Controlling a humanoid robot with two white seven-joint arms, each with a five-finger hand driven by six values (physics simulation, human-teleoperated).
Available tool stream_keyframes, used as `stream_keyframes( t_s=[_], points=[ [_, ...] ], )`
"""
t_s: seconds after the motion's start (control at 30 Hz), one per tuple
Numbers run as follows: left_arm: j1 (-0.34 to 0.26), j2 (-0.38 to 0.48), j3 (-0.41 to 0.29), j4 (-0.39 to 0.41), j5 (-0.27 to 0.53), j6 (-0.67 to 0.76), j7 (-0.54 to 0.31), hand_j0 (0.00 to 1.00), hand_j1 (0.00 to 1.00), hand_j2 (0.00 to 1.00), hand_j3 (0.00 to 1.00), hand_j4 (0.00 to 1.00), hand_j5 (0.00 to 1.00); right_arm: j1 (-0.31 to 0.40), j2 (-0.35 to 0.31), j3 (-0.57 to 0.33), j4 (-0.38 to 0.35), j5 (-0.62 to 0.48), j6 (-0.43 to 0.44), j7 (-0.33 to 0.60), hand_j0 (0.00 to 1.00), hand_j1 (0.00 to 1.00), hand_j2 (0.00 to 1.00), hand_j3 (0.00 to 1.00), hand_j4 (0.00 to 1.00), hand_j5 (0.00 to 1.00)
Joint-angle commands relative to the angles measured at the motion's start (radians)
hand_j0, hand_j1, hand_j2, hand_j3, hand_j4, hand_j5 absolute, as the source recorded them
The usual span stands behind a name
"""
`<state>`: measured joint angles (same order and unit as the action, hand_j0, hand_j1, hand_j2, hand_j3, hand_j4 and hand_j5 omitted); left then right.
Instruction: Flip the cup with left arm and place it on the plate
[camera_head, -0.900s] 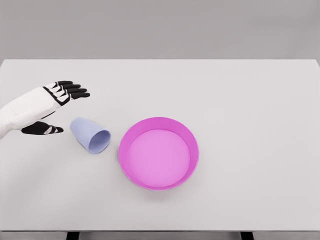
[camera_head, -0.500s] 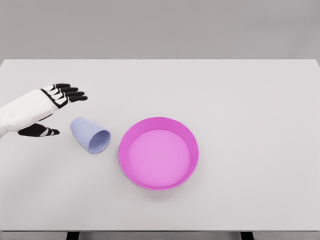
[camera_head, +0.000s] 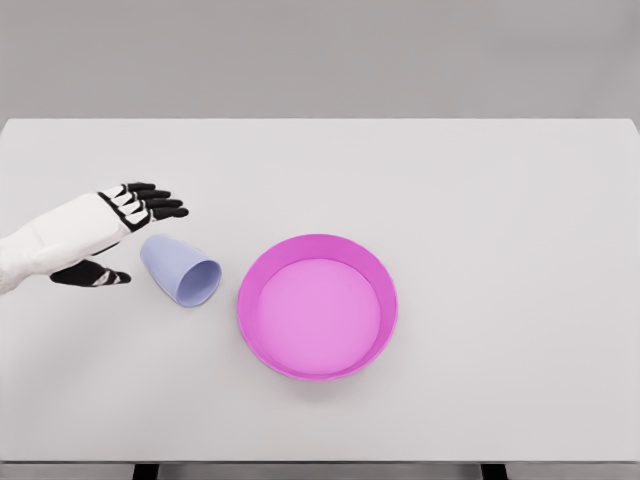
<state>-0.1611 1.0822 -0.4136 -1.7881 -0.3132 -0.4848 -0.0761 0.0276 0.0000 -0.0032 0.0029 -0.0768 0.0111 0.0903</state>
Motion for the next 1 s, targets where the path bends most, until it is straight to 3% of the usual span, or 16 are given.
stream_keyframes(
  t_s=[0.0,0.17,0.3,0.43,0.63,0.8,0.97],
  points=[
    [-0.002,-0.016,-0.028,0.012,0.005,0.009,0.001,1.00,1.00,1.00,1.00,1.00,1.00,0.000,0.000,0.000,0.000,0.000,0.000,0.000,1.00,1.00,1.00,1.00,1.00,1.00],
    [-0.017,-0.048,-0.033,0.070,0.005,0.009,-0.001,1.00,1.00,1.00,1.00,1.00,1.00,0.000,0.000,0.000,0.000,0.000,0.000,0.000,1.00,1.00,1.00,1.00,1.00,1.00],
    [-0.094,-0.064,-0.111,0.134,0.005,0.009,-0.001,1.00,1.00,1.00,1.00,1.00,1.00,0.000,0.000,0.000,0.000,0.000,0.000,0.000,1.00,1.00,1.00,1.00,1.00,1.00],
    [-0.107,-0.084,-0.125,0.170,0.005,0.009,-0.001,1.00,1.00,1.00,1.00,1.00,1.00,0.000,0.000,0.000,0.000,0.000,0.000,0.000,1.00,1.00,1.00,1.00,1.00,1.00],
    [-0.127,-0.091,-0.151,0.197,0.005,0.009,-0.001,1.00,1.00,1.00,1.00,1.00,1.00,0.000,0.000,0.000,0.000,0.000,0.000,0.000,1.00,1.00,1.00,1.00,1.00,1.00],
    [-0.183,-0.088,-0.229,0.213,0.005,0.006,-0.044,1.00,1.00,1.00,1.00,1.00,1.00,0.000,0.000,0.000,0.000,0.000,0.000,0.000,1.00,1.00,1.00,1.00,1.00,1.00],
    [-0.183,-0.070,-0.238,0.211,-0.001,-0.001,-0.071,1.00,1.00,1.00,1.00,1.00,1.00,0.000,0.000,0.000,0.000,0.000,0.000,0.000,1.00,1.00,1.00,1.00,1.00,1.00]
  ],
)
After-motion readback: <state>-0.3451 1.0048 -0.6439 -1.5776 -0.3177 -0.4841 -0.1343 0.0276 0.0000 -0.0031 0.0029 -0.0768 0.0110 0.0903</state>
